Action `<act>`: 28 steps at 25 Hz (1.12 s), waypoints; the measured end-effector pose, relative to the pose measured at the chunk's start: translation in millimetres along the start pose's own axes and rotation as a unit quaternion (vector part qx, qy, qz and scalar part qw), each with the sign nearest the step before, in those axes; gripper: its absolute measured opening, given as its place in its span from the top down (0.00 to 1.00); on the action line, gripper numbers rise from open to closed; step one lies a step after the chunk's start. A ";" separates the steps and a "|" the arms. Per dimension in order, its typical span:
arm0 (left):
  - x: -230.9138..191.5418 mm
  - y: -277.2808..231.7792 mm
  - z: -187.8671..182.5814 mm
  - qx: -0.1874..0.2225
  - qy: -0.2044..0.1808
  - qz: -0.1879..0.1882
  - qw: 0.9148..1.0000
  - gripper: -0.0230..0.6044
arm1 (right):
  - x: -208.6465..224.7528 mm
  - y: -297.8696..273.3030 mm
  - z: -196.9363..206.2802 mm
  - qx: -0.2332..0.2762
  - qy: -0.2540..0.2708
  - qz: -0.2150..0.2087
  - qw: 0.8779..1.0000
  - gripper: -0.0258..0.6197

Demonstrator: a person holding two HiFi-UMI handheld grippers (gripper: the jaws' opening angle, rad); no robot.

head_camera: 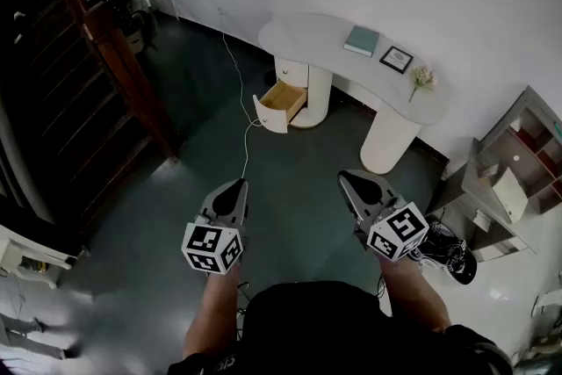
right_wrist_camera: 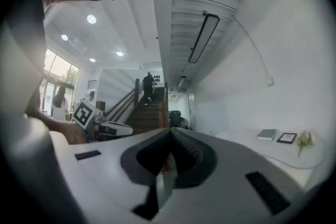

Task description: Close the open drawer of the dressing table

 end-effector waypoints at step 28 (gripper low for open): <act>53.0 -60.3 21.5 -0.032 0.017 0.018 0.999 0.96 | 78.5 36.8 65.7 -0.052 -0.109 0.002 0.993 0.95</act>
Point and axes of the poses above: the fingertips, and each gripper's own axes: y backward along the fingers, x to its right, z out of its underside, the point moved 10 cm from there along y, backward along the fingers, and after that the axes turned 8 degrees about -y, right-handed, at the moved point
